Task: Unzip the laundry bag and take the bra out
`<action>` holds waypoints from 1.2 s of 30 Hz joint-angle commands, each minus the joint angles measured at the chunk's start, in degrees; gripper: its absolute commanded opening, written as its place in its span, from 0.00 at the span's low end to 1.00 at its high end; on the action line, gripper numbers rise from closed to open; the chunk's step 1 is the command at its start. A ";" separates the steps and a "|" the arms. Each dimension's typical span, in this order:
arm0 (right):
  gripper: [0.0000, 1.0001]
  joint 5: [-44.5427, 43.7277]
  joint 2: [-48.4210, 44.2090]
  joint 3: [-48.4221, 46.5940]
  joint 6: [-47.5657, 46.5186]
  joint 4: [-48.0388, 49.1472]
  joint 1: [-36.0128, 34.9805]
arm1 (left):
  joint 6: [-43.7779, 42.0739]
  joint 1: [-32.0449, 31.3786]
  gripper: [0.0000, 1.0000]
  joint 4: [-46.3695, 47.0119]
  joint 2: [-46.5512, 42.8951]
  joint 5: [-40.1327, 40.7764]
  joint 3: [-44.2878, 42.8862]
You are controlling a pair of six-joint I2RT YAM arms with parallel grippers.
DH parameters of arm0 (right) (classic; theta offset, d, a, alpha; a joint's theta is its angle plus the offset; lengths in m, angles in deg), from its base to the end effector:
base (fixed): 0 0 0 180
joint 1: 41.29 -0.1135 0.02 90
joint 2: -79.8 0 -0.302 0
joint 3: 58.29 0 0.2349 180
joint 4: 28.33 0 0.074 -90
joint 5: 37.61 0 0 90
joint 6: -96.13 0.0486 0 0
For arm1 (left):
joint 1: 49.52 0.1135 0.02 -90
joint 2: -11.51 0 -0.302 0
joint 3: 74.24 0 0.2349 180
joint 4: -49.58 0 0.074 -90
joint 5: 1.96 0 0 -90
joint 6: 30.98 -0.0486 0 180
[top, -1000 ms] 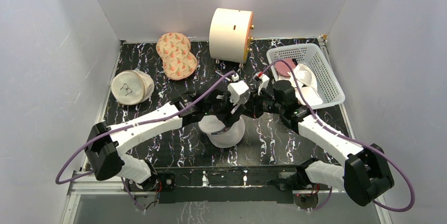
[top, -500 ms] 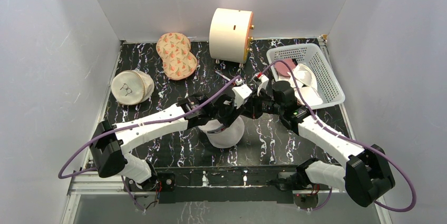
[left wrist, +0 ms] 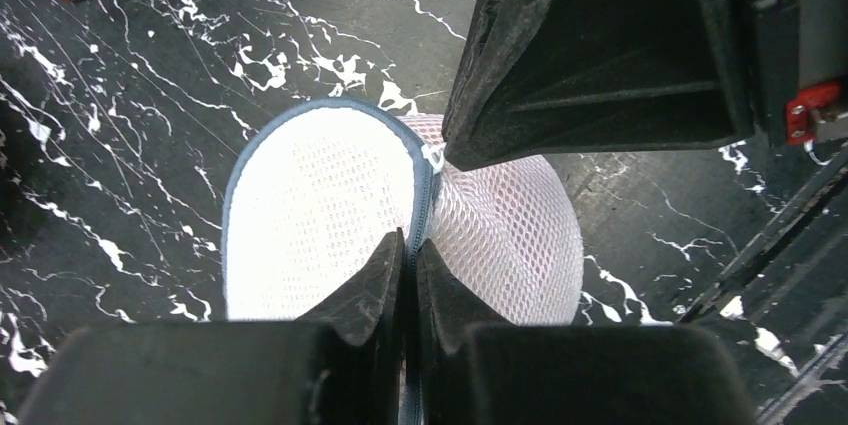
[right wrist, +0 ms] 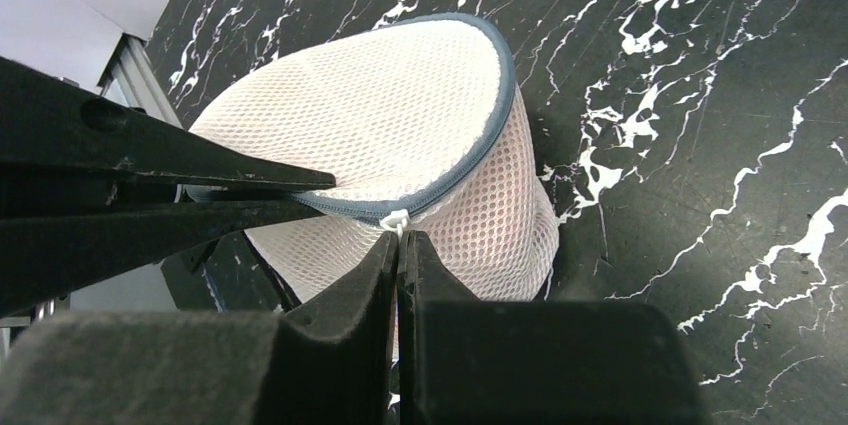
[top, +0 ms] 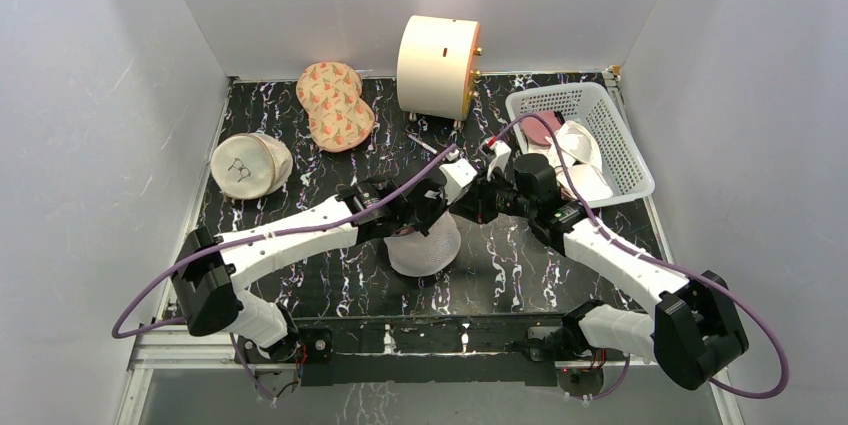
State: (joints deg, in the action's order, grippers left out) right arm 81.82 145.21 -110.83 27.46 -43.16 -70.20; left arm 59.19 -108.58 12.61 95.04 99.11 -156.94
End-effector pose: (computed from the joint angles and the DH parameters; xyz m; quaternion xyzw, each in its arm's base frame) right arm 0.1866 0.1303 0.2817 -0.1858 0.8173 0.4092 0.3607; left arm 0.1710 -0.2671 0.3356 0.4024 0.7992 -0.1411 0.4235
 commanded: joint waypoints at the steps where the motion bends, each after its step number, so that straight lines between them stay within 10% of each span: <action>1: 0.00 -5.09 0.31 -2.65 -0.62 1.13 -0.01 | -3.94 -0.11 0.00 -0.77 0.63 4.11 -3.02; 20: 0.00 -7.49 2.73 -0.38 4.76 8.86 6.08 | -23.18 -0.18 0.00 11.95 -7.91 -4.20 0.73; 32: 0.00 6.89 2.85 0.53 0.54 9.87 7.99 | -13.88 -0.16 0.00 5.39 -12.73 -6.52 7.04; 36: 0.00 10.10 3.28 0.68 0.37 8.72 7.82 | -11.74 -0.13 0.18 3.49 -11.04 -4.42 5.29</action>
State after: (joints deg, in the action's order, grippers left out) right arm 86.15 148.13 -109.71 29.55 -36.84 -62.53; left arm 43.60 -108.58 19.48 84.79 93.20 -149.99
